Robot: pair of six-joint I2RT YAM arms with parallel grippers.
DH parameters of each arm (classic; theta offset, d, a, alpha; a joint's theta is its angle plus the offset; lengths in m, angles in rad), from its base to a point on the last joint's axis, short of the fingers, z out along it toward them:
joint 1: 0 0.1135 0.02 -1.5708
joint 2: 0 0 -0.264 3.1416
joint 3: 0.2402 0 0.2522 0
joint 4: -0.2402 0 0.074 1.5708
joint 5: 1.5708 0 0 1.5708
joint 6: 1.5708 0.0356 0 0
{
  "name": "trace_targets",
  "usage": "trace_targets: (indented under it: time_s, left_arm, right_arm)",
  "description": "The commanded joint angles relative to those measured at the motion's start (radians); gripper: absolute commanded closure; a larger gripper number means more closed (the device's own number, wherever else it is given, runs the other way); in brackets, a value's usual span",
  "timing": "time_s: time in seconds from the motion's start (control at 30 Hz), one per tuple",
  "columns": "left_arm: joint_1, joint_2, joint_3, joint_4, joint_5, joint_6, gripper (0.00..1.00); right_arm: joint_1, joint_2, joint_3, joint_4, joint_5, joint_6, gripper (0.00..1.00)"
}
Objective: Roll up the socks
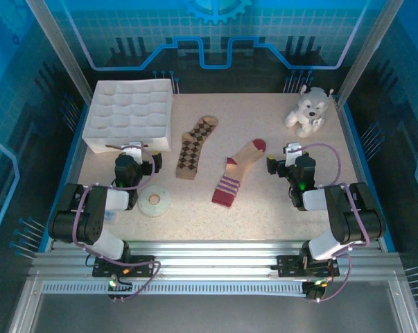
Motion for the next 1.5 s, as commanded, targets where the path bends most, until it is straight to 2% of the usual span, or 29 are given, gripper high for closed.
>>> trace_targets:
  time_s: [0.0,0.1,0.2,0.3,0.37,0.4,0.5,0.57,0.63,0.73,0.8,0.9,1.0,1.13,1.3,1.47]
  left_arm:
    - [0.012,0.005,0.004,-0.001,0.017,0.004,0.01]
    - [0.004,-0.046,0.011,-0.052,0.015,0.013,0.01]
    - [-0.01,-0.168,0.071,-0.271,-0.028,0.001,0.01]
    - [-0.021,-0.272,0.136,-0.464,-0.02,-0.029,0.01]
    - [-0.043,-0.311,0.166,-0.54,0.007,-0.052,0.01]
    - [-0.062,-0.319,0.183,-0.578,0.048,-0.058,0.05]
    - [-0.164,-0.3,0.242,-0.686,0.137,-0.066,0.15]
    - [-0.262,-0.271,0.269,-0.721,0.15,-0.066,0.19]
    - [-0.371,-0.229,0.29,-0.735,0.151,-0.062,0.22]
    - [-0.519,-0.154,0.341,-0.781,0.11,-0.046,0.29]
    - [-0.588,-0.105,0.373,-0.803,0.11,-0.037,0.36]
    - [-0.66,-0.035,0.407,-0.819,0.116,-0.041,0.44]
    - [-0.71,0.003,0.412,-0.807,0.1,-0.05,0.45]
    - [-0.754,0.011,0.398,-0.787,0.082,-0.046,0.45]
    - [-0.757,-0.024,0.362,-0.787,0.056,-0.036,0.44]
    - [-0.756,-0.088,0.306,-0.763,0.04,0.057,0.49]
  right_arm:
    - [-0.006,-0.011,0.016,0.008,0.025,0.002,0.0]
    - [-0.003,-0.07,0.04,-0.071,0.031,-0.001,0.0]
    - [0.002,-0.144,0.119,-0.272,0.035,-0.004,0.0]
    - [0.015,-0.168,0.258,-0.548,0.089,0.074,0.02]
    - [0.035,-0.152,0.372,-0.782,0.096,0.167,0.09]
    - [0.049,-0.132,0.438,-0.89,0.085,0.218,0.14]
    - [0.109,-0.033,0.601,-1.089,0.05,0.288,0.26]
    - [0.15,0.053,0.688,-1.179,0.034,0.311,0.31]
    - [0.176,0.148,0.778,-1.263,-0.009,0.34,0.42]
    - [0.204,0.252,0.852,-1.321,-0.032,0.37,0.56]
    - [0.222,0.294,0.872,-1.337,-0.021,0.385,0.61]
    - [0.231,0.352,0.891,-1.349,-0.015,0.396,0.65]
    - [0.233,0.424,0.939,-1.36,-0.034,0.39,0.7]
    - [0.243,0.512,1.014,-1.362,-0.047,0.368,0.72]
    - [0.268,0.603,1.114,-1.342,-0.095,0.326,0.73]
    - [0.293,0.637,1.234,-1.387,-0.1,0.272,0.71]
